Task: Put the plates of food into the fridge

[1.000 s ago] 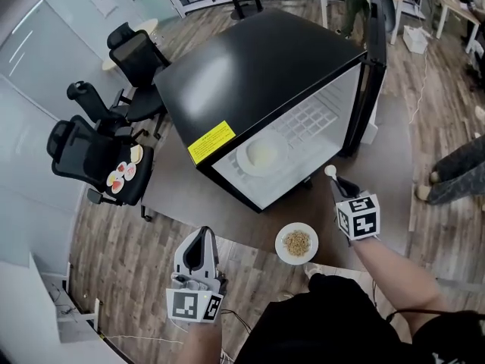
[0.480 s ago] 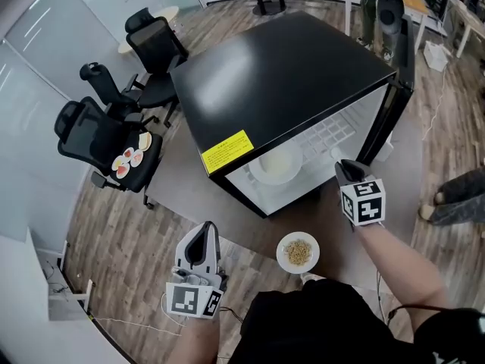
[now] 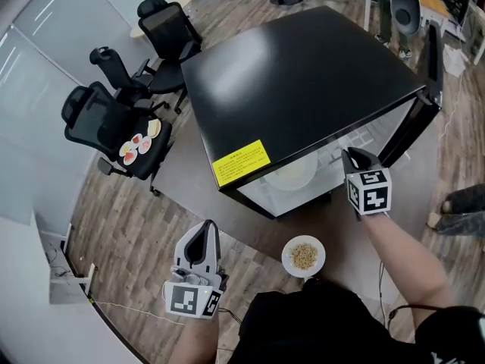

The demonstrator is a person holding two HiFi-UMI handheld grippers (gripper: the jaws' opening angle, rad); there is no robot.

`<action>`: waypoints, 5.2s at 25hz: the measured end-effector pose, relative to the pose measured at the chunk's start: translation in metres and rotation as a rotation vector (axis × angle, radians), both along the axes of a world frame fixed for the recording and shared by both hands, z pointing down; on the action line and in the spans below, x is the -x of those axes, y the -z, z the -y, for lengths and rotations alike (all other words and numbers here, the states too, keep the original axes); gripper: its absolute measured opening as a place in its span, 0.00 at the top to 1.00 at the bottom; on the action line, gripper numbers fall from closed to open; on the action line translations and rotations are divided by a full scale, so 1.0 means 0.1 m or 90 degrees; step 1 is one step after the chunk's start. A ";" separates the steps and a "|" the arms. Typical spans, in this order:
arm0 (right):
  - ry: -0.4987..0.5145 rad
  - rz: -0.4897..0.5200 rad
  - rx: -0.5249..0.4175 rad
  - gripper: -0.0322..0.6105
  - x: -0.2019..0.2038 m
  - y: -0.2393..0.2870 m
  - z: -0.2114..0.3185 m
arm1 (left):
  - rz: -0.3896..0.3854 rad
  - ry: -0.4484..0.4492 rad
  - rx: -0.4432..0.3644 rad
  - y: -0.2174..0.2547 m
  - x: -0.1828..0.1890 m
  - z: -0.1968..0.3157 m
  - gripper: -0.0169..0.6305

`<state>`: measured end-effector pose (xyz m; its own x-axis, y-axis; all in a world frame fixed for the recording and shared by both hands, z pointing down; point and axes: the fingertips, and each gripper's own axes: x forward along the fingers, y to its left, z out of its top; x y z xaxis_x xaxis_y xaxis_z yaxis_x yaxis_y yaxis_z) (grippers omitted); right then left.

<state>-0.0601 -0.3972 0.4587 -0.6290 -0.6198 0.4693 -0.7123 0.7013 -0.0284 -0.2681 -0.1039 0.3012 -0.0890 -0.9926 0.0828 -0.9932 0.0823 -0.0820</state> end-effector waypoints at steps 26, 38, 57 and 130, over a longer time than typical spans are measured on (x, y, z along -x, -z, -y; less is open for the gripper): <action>0.032 -0.051 -0.058 0.84 0.35 0.04 0.50 | -0.018 0.054 0.027 -0.19 0.26 0.04 0.97; -0.013 -0.004 -0.090 0.84 -0.03 0.36 -0.09 | -0.016 -0.005 -0.026 -0.04 0.12 -0.12 0.97; -0.155 0.018 0.172 0.84 -0.64 -1.10 -2.70 | -0.022 -0.121 0.011 -0.39 0.23 -1.42 0.97; -0.440 0.523 0.539 0.90 -0.38 -2.37 -3.89 | 0.021 -0.162 0.083 -0.71 0.13 -2.23 0.97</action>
